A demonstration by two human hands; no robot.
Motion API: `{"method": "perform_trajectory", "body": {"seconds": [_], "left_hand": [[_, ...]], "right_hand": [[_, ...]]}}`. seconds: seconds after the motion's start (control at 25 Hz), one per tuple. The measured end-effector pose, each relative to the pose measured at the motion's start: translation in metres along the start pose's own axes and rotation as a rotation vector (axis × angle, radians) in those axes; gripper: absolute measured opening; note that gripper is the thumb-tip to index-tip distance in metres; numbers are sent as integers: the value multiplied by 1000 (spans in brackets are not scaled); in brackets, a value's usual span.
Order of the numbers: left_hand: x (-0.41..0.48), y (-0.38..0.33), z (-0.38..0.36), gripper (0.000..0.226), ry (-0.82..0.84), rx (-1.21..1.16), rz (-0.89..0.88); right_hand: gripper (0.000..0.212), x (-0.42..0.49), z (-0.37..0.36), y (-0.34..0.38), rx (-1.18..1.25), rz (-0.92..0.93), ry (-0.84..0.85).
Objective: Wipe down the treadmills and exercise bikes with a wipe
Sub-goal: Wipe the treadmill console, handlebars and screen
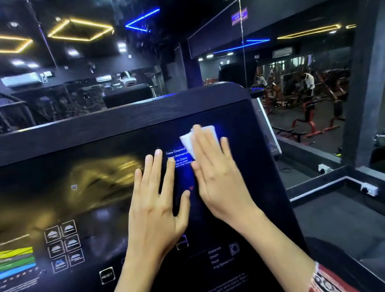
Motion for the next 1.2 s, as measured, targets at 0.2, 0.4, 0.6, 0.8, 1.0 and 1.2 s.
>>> {"method": "perform_trajectory", "body": {"seconds": [0.2,0.4,0.6,0.8,1.0,1.2], "left_hand": [[-3,-8,-1,56,7,-3,-2],[-20,-15,-3,57,27,-27,16],[-48,-25,-5,57,97,-27,23],[-70,-30,-5,58,146,-51,37],[-93,-34,1,57,185,-39,54],[-126,-36,8,57,239,-43,82]], "right_hand": [[57,30,20,-64,-77,-231,-65],[50,-57,10,-20,70,-15,85],[50,-93,27,-55,48,-240,64],[52,-138,20,-11,100,50,234],[51,-160,35,-58,78,-379,160],[51,-198,32,-16,88,141,419]]}}
Point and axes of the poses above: each hand's wrist, its own x-axis towards the middle knuckle, its own z-axis out of the back of the hand, y = z × x, the point moved 7 cm from there along x, towards the middle knuckle, and after that the axes turned 1 degree about x, right-handed, at the moved point
